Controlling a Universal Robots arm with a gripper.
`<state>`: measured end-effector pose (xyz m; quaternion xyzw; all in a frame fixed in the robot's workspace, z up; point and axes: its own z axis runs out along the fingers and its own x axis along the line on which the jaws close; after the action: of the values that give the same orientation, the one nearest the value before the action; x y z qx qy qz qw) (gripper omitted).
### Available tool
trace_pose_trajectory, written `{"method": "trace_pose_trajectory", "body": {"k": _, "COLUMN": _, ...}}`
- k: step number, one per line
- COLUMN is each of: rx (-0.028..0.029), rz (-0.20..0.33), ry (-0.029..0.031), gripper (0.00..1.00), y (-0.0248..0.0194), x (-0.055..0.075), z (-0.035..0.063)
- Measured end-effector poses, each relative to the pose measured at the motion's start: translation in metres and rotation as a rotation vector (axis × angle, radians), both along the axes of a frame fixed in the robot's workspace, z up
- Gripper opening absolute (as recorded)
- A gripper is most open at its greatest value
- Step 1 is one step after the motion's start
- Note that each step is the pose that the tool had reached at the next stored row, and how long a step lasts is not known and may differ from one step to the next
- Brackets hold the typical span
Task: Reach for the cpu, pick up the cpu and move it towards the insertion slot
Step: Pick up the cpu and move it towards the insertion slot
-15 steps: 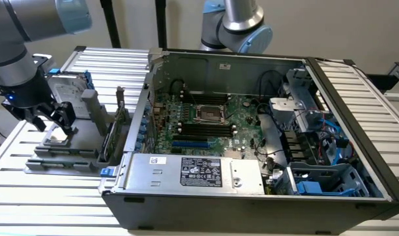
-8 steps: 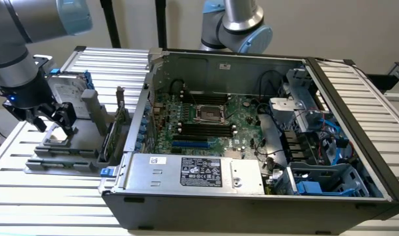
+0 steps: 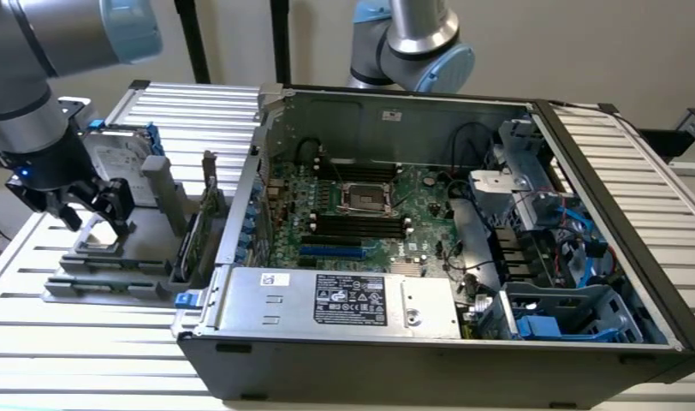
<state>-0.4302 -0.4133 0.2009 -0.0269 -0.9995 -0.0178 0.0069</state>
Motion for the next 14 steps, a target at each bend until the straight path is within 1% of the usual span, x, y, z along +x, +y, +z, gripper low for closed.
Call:
{"method": "trace_pose_trajectory", "body": {"k": 5, "rx": -0.0001, "rz": 0.000, "ry": 0.0003, "gripper": 0.71, "y": 0.0008, "x": -0.0002, "z": -0.0040}}
{"method": "trace_pose_trajectory", "body": {"k": 14, "rx": 0.0000, "rz": 0.003, "ry": 0.0005, "gripper": 0.71, "y": 0.0052, "x": -0.0012, "z": -0.0067}}
